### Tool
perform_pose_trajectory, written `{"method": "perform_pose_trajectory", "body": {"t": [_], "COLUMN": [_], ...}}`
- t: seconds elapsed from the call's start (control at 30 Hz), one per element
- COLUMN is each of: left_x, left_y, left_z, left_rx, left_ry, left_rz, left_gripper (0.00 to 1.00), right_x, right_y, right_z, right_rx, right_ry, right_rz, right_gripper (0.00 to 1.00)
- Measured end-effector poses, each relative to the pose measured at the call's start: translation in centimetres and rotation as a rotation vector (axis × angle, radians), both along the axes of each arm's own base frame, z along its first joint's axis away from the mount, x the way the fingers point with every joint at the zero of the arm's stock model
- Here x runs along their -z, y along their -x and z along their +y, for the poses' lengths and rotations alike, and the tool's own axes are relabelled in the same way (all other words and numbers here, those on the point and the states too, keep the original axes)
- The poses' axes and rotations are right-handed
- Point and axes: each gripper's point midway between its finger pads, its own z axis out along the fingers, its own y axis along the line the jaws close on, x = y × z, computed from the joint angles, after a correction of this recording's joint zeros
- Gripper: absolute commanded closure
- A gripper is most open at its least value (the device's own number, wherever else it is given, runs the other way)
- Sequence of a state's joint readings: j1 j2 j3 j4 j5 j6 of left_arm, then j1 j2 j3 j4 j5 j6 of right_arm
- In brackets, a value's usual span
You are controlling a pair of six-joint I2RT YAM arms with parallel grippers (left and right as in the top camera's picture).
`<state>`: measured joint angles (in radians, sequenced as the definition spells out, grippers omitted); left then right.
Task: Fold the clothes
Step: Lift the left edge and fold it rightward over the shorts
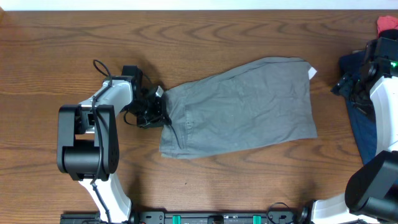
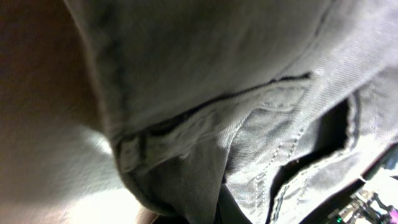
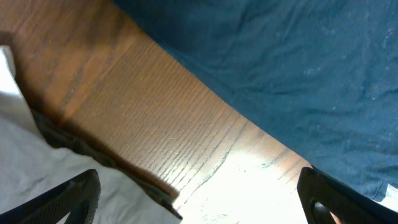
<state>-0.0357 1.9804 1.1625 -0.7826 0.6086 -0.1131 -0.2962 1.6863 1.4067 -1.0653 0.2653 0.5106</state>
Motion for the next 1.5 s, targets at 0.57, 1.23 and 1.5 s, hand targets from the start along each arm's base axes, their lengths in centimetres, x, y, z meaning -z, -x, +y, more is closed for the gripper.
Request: {"method": "perform_pose_trajectory", "body": {"t": [0.57, 1.23, 1.5], "left_x": [-14.4, -23.9, -23.1], "left_y": [0.2, -2.5, -2.1], "left_z": [8.1, -5.0, -12.3], "left_rx": [-0.148, 0.086, 0.172], "left_ry": [-0.415, -0.323, -0.255], "left_rz": [-0.045, -0.418, -0.476], "left_gripper": [0.94, 0.94, 0.94], "right_x": [0.0, 0.0, 0.0], "right_y": [0.0, 0.0, 0.0], "right_z": [0.0, 0.0, 0.0], "right_rx": [0.000, 0.000, 0.000], "right_ry": [0.000, 0.000, -0.001], "right_rz": [0.000, 0.000, 0.001], "right_gripper": [0.01, 0.01, 0.01]}}
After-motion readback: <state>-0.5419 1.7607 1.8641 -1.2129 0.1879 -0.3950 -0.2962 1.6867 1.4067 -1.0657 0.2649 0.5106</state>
